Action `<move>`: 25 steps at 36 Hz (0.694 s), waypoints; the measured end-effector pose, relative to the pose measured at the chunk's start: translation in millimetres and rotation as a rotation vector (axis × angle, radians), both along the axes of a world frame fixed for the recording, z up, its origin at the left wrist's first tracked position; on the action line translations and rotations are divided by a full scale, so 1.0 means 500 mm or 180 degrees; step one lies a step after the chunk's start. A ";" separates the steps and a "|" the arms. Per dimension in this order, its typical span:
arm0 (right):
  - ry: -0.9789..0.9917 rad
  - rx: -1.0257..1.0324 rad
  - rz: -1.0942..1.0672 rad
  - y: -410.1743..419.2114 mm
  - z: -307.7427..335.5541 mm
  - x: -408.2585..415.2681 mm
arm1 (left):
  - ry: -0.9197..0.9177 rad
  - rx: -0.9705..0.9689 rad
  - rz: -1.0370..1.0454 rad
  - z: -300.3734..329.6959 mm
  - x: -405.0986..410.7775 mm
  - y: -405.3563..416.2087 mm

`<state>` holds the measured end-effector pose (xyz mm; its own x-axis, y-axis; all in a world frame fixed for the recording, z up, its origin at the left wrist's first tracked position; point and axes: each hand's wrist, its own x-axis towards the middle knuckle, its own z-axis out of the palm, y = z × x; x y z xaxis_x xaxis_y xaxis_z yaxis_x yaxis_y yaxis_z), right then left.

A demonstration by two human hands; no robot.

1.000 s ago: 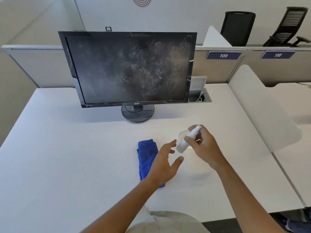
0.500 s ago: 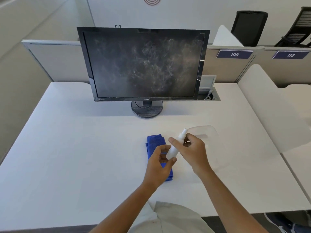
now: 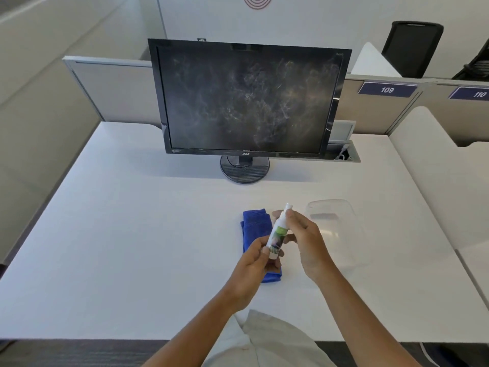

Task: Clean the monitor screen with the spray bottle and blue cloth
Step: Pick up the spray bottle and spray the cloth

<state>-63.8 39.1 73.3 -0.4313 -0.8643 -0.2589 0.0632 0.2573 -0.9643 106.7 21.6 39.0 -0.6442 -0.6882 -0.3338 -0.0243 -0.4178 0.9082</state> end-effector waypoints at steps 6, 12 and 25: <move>-0.0499 -0.0087 0.0244 0.007 0.002 0.001 | 0.0387 0.0795 0.0120 0.020 0.004 0.000; -0.1292 -0.0226 0.0501 0.015 -0.005 0.006 | 0.0901 0.1417 -0.0132 0.018 0.008 0.002; -0.1068 0.0750 -0.0119 0.033 -0.055 0.025 | -0.1350 0.0360 0.0601 -0.066 0.022 -0.022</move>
